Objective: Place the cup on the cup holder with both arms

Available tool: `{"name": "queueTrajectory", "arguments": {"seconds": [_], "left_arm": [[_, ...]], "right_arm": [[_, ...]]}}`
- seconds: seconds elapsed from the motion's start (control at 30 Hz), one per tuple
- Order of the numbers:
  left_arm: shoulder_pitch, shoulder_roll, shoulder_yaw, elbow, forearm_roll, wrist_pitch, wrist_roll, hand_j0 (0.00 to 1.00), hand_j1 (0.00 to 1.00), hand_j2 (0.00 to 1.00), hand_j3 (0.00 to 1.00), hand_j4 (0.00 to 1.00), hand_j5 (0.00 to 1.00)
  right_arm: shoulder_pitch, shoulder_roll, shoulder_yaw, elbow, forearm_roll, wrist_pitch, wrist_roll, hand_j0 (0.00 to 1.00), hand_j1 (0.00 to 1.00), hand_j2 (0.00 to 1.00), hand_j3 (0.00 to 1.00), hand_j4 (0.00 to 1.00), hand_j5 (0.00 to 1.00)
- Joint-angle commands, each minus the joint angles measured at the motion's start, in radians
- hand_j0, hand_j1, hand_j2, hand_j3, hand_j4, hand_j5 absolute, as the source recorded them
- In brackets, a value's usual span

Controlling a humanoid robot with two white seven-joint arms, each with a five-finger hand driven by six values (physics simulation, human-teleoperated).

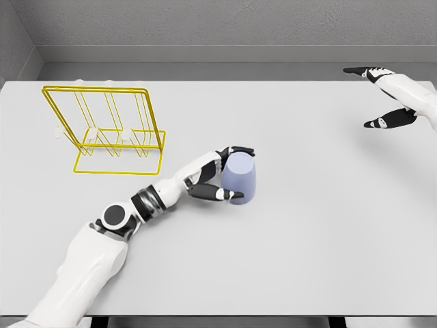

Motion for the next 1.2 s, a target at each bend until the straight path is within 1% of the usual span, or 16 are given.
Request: {"name": "queueTrajectory", "arguments": {"seconds": [0.0,0.13,0.17,0.37,0.63,0.7,0.73,0.77,0.87,0.9,0.93,0.97,1.03,1.1,1.17], "left_arm": [[0.0,-0.005,0.001,0.007,0.002,-0.001,-0.002,0.58,0.58,0.58,0.58,0.58,0.58],[0.0,-0.005,0.003,0.009,0.002,-0.001,-0.002,0.51,0.51,0.51,0.51,0.51,0.51],[0.0,-0.005,0.004,0.015,0.0,-0.001,-0.002,0.51,0.51,0.51,0.51,0.51,0.51],[0.0,-0.005,0.004,0.015,0.002,-0.001,-0.002,0.43,0.43,0.43,0.43,0.43,0.43],[0.012,0.004,0.009,-0.005,0.013,-0.004,-0.002,0.4,0.4,0.4,0.4,0.4,0.4],[0.023,0.008,0.009,-0.042,0.017,-0.004,-0.002,0.4,0.4,0.4,0.4,0.4,0.4],[0.035,0.009,0.013,-0.074,0.022,-0.006,-0.002,0.4,0.4,0.4,0.4,0.4,0.4],[0.048,0.011,0.03,-0.095,0.026,-0.004,-0.002,0.4,0.4,0.4,0.4,0.4,0.4],[0.057,0.015,0.049,-0.126,0.04,-0.004,-0.002,0.4,0.4,0.4,0.4,0.4,0.4],[0.063,0.017,0.067,-0.144,0.042,-0.001,-0.002,0.4,0.4,0.4,0.4,0.4,0.4],[0.069,0.023,0.069,-0.163,0.051,-0.001,-0.002,0.4,0.4,0.4,0.4,0.4,0.4],[0.069,0.035,0.069,-0.189,0.071,-0.001,-0.002,0.4,0.4,0.4,0.4,0.4,0.4],[0.08,0.063,0.072,-0.235,0.086,0.0,-0.002,0.4,0.4,0.4,0.4,0.4,0.4],[0.092,0.095,0.09,-0.286,0.117,0.002,-0.002,0.39,0.39,0.39,0.39,0.39,0.39],[0.092,0.133,0.098,-0.315,0.158,0.005,-0.002,0.39,0.39,0.39,0.39,0.39,0.39]], "right_arm": [[0.0,0.0,0.0,-0.002,-0.007,0.001,-0.001,1.0,1.0,1.0,1.0,1.0,1.0],[0.0,0.0,0.001,-0.003,-0.007,0.001,-0.001,1.0,1.0,1.0,1.0,1.0,1.0],[0.0,-0.001,0.001,-0.002,-0.007,0.001,-0.001,1.0,1.0,1.0,1.0,1.0,1.0],[0.0,0.0,0.0,0.0,-0.007,0.001,-0.001,1.0,1.0,1.0,1.0,1.0,1.0],[0.0,-0.001,-0.002,0.0,-0.007,0.001,-0.001,1.0,1.0,1.0,1.0,1.0,1.0],[0.0,-0.001,-0.002,0.0,-0.007,0.001,-0.001,1.0,1.0,1.0,1.0,1.0,1.0],[0.0,-0.001,-0.002,0.0,-0.007,0.001,-0.001,1.0,1.0,1.0,1.0,1.0,1.0],[0.0,-0.001,-0.002,0.0,-0.007,0.001,-0.001,1.0,1.0,1.0,1.0,1.0,1.0],[0.0,-0.003,0.0,0.0,-0.007,0.001,-0.001,1.0,1.0,1.0,1.0,1.0,1.0],[0.0,-0.004,-0.002,0.001,-0.007,0.001,-0.001,1.0,1.0,1.0,1.0,1.0,1.0],[0.0,-0.004,-0.002,0.001,-0.007,0.001,-0.001,1.0,1.0,1.0,1.0,1.0,1.0],[0.0,-0.004,-0.002,0.001,-0.007,0.001,-0.001,1.0,1.0,1.0,1.0,1.0,1.0],[0.0,-0.006,-0.002,0.001,-0.007,0.001,-0.001,1.0,1.0,1.0,1.0,1.0,1.0],[0.0,-0.007,-0.002,0.001,-0.007,0.001,-0.001,1.0,1.0,1.0,1.0,1.0,1.0],[0.0,-0.007,-0.003,0.001,-0.007,0.001,-0.001,1.0,1.0,1.0,1.0,1.0,1.0]]}}
